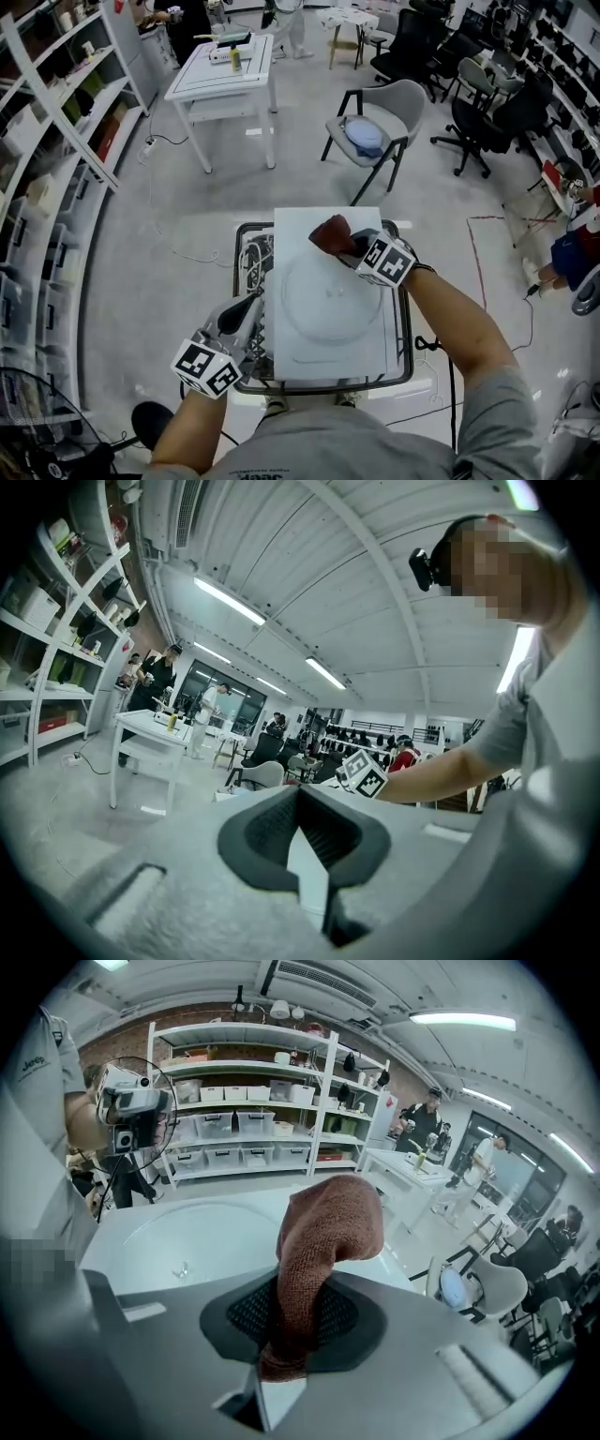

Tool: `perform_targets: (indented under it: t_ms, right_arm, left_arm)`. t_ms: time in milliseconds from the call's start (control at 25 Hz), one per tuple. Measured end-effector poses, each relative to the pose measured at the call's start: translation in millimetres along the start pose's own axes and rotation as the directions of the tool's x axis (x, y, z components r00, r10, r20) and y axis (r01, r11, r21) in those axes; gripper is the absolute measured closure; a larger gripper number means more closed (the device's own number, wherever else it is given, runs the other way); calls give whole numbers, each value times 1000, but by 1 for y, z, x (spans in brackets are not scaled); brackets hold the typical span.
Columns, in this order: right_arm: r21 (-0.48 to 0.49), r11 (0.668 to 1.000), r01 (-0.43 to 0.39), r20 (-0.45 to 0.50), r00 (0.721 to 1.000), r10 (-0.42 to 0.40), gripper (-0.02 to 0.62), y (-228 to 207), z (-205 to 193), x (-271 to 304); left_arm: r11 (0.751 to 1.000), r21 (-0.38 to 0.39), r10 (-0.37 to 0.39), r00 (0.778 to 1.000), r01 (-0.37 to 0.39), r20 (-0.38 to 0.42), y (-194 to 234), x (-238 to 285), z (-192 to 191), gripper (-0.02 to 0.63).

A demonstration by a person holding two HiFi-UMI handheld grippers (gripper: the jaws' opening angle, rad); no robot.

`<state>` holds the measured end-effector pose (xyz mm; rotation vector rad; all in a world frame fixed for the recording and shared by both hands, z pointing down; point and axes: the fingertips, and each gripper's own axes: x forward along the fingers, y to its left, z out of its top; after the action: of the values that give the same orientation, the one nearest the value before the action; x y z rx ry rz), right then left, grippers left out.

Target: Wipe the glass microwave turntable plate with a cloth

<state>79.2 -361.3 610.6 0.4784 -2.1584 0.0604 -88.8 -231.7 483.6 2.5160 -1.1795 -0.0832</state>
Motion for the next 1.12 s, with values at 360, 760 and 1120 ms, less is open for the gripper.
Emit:
perform_targets:
  t_ms: [360, 760, 1120]
  right_arm:
    - [22, 999, 36, -48, 998, -35, 531, -16, -43, -24]
    - [-56, 998, -39, 63, 997, 43, 531, 30, 43, -5]
    - [-235, 961, -146, 40, 986, 160, 531, 103, 108, 53]
  left_arm:
    - [1000, -1, -18, 1000, 18, -8, -10, 12, -7, 607]
    - [1000, -13, 8, 1000, -7, 29, 5, -15, 0, 607]
    - [999, -23, 48, 998, -47, 49, 32, -51, -1, 607]
